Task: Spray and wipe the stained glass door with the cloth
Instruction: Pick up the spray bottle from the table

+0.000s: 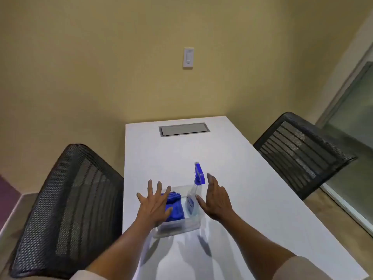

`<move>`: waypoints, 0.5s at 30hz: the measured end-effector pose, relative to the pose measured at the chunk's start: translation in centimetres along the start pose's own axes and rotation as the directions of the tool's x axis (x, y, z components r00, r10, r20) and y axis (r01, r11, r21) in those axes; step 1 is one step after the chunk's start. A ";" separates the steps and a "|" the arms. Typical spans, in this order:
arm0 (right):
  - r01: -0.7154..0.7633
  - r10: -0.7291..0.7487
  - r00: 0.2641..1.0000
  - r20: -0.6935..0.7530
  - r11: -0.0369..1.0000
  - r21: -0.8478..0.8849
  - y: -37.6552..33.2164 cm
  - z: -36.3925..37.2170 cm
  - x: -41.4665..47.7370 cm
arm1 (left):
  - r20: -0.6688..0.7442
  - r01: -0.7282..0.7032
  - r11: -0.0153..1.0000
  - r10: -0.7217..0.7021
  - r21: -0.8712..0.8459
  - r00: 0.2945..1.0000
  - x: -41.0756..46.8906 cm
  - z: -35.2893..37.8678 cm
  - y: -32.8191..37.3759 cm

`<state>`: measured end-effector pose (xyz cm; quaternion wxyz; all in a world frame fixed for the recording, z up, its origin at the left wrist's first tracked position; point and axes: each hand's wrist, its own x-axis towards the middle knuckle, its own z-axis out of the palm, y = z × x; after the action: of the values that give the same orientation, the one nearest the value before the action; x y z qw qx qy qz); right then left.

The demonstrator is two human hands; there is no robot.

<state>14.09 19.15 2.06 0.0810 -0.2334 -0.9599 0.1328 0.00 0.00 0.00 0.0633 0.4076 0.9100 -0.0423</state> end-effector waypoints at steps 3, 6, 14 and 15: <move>-0.114 0.089 0.992 0.094 0.940 0.321 0.9 1.8 1.7 | 0.107 0.064 0.998 -0.061 -0.028 0.992 1.4 2.3 0.4; -0.230 0.169 0.973 0.156 0.758 0.610 1.3 3.8 3.4 | 0.166 0.124 0.992 -0.117 -0.033 0.979 2.2 5.0 0.7; -0.210 0.136 0.977 0.161 0.554 0.805 1.3 6.1 5.6 | 0.208 0.179 0.980 -0.158 -0.089 0.965 3.5 8.6 1.1; -0.197 0.123 0.980 0.155 0.551 0.811 1.0 6.1 5.7 | 0.207 0.181 0.980 -0.162 -0.079 0.965 3.6 8.7 1.1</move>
<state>8.19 21.40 -3.49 0.1295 -0.2499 -0.7646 0.5798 -0.85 2.27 -9.18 0.1700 0.3174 0.9319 -0.0438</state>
